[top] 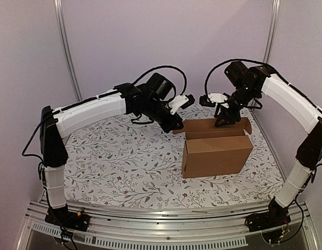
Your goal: Fold the paper box
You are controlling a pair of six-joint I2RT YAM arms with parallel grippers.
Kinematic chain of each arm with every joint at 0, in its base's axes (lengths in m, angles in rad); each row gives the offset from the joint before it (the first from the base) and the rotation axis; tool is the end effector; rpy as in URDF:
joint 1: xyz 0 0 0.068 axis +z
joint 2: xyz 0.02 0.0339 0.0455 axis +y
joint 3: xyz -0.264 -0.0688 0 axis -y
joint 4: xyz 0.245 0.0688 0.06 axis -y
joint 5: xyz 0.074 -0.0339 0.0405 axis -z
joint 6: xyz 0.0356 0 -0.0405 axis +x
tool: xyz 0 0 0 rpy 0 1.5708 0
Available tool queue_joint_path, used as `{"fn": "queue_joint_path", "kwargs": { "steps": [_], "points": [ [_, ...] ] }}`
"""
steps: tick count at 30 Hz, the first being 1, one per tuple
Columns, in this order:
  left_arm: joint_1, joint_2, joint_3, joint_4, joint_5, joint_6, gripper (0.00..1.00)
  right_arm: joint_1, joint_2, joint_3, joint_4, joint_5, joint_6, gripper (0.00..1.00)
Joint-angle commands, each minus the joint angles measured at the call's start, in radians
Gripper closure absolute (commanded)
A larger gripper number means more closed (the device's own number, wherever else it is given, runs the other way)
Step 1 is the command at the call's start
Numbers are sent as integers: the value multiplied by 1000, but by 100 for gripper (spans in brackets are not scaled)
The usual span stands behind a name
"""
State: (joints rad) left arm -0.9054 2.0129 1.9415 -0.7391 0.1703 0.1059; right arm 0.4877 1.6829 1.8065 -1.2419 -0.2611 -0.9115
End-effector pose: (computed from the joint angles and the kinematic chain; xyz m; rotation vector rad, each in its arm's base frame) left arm 0.2773 -0.3631 0.3154 1.2568 2.0979 -0.5723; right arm 0.2896 0.1640 0.3681 -1.7601 1.9676 0.2110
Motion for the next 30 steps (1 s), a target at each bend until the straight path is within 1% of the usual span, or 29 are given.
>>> {"fn": "queue_joint_path", "kwargs": {
  "steps": [1,5,8,10,12,14,16,18,20,22,23,25,26,27,30],
  "points": [
    [-16,-24,-22,-6,-14,23,98,-7,64,82,-174,-43,-27,66],
    [-16,-33,-34,4,-25,25,93,-14,78,93,-177,-50,-13,81],
    [-16,-49,-50,11,-47,29,83,-22,97,110,-188,-51,-2,91],
    [-16,-66,-68,18,-73,25,72,-29,115,124,-206,-51,0,98],
    [-21,-100,-100,38,-125,13,61,-36,141,140,-226,-59,3,100],
    [-37,-165,-169,93,-194,-7,54,-46,161,156,-242,-71,10,100],
    [-73,-270,-316,193,-265,-7,50,-57,175,167,-251,-79,18,100],
    [-131,-380,-441,299,-323,-13,48,-64,178,170,-255,-84,26,100],
    [-201,-465,-534,364,-331,-39,50,-64,171,169,-259,-88,30,100],
    [-296,-511,-620,446,-327,-63,57,-66,169,167,-264,-90,34,100],
    [-331,-513,-660,483,-336,-83,62,-67,169,164,-265,-90,35,100],
    [-386,-483,-719,573,-317,-141,77,-67,171,155,-261,-85,40,100],
    [-406,-454,-735,606,-298,-165,81,-67,173,150,-260,-85,42,100],
    [-422,-416,-742,636,-293,-186,84,-67,176,148,-259,-88,46,100],
    [-437,-294,-725,740,-288,-247,88,-67,182,144,-260,-104,55,100]
  ]
}}
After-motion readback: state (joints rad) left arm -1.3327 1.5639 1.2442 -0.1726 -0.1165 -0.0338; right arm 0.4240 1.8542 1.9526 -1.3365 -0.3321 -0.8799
